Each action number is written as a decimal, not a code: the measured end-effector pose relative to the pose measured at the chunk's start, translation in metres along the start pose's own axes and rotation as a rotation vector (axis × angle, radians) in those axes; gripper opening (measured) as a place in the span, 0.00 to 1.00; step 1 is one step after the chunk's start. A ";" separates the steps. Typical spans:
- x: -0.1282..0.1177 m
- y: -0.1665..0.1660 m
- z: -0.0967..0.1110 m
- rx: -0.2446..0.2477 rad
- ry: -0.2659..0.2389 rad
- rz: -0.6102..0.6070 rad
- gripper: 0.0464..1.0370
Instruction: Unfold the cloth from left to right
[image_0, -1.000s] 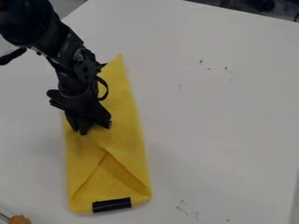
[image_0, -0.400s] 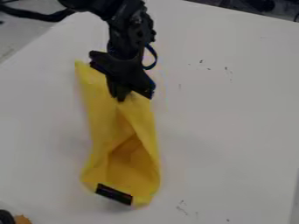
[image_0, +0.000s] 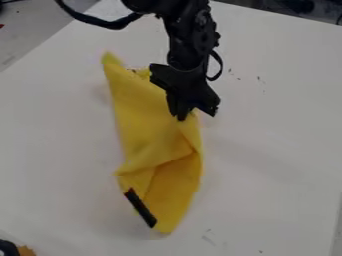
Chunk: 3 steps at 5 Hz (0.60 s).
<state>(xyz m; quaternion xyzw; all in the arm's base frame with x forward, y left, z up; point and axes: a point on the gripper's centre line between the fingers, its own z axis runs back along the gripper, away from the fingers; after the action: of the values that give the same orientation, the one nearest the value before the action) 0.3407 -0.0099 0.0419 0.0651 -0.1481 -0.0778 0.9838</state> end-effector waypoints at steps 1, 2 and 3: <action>0.013 -0.021 -0.012 -0.071 -0.011 -0.030 0.02; 0.021 -0.036 -0.015 -0.099 -0.020 -0.046 0.04; 0.026 -0.048 -0.015 -0.119 -0.010 -0.065 0.20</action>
<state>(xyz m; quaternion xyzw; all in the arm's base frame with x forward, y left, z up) 0.3631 -0.0601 0.0278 0.0110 -0.1458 -0.1189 0.9821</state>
